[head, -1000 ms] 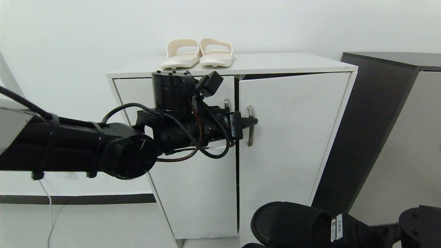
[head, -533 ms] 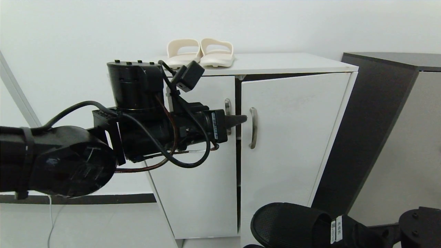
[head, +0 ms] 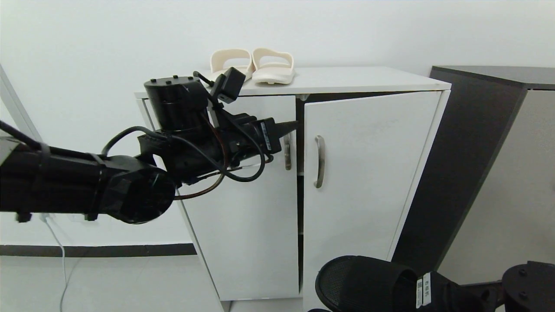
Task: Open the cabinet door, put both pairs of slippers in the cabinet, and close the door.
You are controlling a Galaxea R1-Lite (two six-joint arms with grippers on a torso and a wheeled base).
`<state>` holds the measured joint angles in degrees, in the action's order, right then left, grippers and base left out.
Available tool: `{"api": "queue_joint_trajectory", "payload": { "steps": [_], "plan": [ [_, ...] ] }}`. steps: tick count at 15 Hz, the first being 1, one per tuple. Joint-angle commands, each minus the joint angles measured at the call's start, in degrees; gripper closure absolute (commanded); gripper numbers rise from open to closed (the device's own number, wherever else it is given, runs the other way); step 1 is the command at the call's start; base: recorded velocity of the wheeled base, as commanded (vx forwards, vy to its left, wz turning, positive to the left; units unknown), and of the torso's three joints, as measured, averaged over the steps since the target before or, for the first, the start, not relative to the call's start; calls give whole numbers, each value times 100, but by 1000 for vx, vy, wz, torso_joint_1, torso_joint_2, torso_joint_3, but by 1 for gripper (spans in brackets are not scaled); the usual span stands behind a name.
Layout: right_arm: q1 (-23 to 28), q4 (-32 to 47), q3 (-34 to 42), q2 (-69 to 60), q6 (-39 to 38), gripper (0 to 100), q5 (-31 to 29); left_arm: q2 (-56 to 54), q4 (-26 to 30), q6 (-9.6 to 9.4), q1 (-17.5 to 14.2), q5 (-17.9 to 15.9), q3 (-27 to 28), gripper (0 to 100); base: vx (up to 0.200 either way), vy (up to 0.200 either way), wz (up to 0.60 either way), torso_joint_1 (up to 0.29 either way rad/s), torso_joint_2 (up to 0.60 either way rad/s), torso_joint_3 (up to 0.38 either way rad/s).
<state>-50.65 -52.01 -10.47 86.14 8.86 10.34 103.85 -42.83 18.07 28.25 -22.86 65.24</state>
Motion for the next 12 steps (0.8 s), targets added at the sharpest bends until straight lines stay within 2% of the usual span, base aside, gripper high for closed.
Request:
{"api": "queue_joint_trajectory", "payload": {
  "steps": [1, 3, 6, 9, 12],
  "plan": [
    [-15, -3, 1, -1, 1, 100, 3, 417, -24, 13, 93, 1, 173, 100, 0, 0, 0, 0, 0, 0],
    [-15, -3, 1, -1, 1, 100, 3, 496, -24, 4, 173, 1, 243, 100, 0, 0, 0, 0, 0, 0],
    [-50, 6, 1, 8, -7, 100, 12, 443, -68, -14, 331, 18, 129, 100, -200, 0, 0, 2, 1, 1],
    [-50, 15, 10, 17, 1, 100, 12, -5, -94, -58, 568, 27, -363, 100, -200, 0, 0, 9, 5, 1],
    [-59, 15, 10, 26, 1, 100, 12, -603, -472, -49, 1218, 27, -1066, 100, -200, 0, 0, -2, 2, 1]
  ]
}}
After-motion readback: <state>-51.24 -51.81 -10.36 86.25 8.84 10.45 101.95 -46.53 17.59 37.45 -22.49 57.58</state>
